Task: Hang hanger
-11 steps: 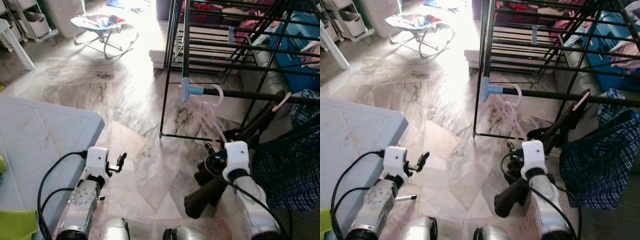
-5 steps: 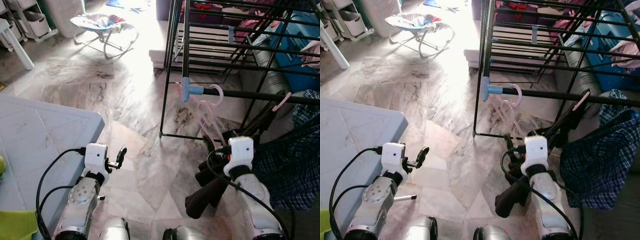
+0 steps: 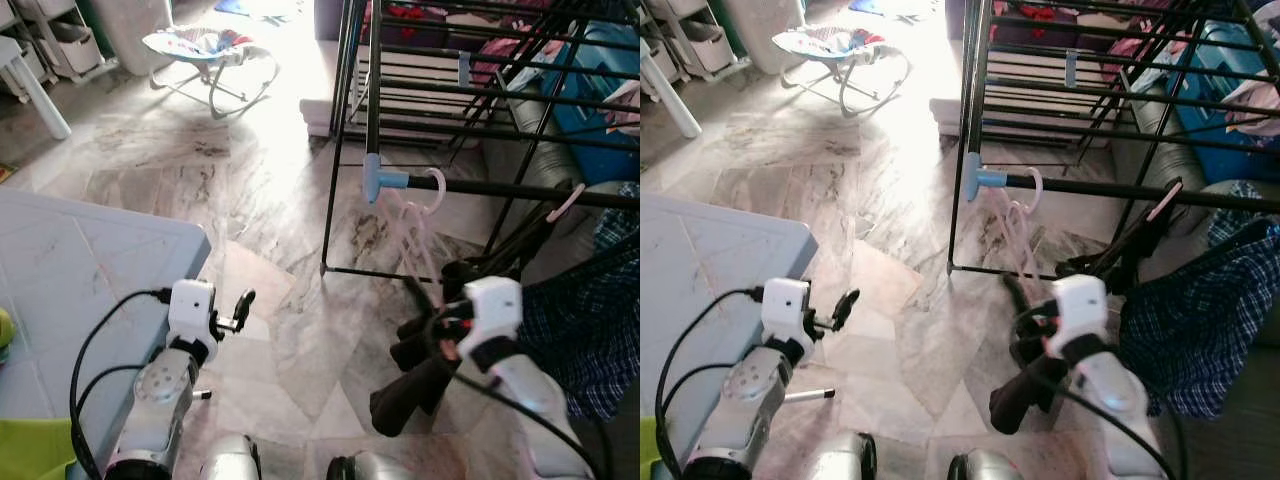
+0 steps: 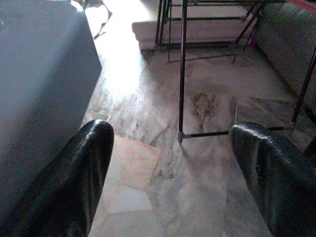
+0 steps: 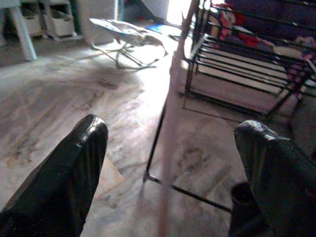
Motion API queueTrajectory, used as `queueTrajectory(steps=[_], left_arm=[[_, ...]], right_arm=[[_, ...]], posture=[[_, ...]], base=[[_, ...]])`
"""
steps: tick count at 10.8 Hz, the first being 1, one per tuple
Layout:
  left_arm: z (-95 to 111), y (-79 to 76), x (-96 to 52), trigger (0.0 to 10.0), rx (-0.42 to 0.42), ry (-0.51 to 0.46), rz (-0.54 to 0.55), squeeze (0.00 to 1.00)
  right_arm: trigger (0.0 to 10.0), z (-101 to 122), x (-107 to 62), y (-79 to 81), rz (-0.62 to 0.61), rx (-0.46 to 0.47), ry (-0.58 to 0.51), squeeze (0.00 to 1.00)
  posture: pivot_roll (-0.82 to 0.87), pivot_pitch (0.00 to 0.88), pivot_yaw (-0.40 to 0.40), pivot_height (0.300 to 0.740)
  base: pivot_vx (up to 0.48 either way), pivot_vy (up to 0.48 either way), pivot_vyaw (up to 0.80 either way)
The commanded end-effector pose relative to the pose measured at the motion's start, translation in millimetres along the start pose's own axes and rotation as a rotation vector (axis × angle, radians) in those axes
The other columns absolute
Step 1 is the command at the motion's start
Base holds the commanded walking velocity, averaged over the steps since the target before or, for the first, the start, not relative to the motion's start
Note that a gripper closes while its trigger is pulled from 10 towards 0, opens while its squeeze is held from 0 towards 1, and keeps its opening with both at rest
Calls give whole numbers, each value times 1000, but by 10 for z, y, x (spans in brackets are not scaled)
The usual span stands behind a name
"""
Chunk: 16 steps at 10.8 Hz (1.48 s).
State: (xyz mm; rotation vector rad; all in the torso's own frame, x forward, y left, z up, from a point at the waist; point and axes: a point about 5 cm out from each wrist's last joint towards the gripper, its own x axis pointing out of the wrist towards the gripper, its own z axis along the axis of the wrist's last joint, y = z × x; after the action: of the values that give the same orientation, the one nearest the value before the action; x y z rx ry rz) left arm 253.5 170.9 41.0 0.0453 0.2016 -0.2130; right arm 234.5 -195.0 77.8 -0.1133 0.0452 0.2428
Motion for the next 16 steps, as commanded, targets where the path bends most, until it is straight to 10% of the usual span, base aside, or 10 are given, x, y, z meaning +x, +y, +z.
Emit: queueTrajectory(steps=[1,13,15,16], left_arm=[[66,34,5,10000,4,-18,2,0],[125,-50,99,10000,4,-43,-18,0],[164,-45,136,10000,22,-52,-24,0],[167,-34,136,10000,36,-54,-24,0]], right_arm=[[10000,16,-15,-14,-23,25,-3,1000],[10000,-14,222,-17,-27,26,17,1000],[10000,-11,285,-74,-48,0,29,0],[10000,-18,304,-146,-73,-13,37,0]], posture=[[49,107,-30,740],[63,56,-59,740],[69,63,-62,740],[70,65,-65,740]], base=[[0,0,0],[-311,0,0],[-319,0,0],[-300,0,0]])
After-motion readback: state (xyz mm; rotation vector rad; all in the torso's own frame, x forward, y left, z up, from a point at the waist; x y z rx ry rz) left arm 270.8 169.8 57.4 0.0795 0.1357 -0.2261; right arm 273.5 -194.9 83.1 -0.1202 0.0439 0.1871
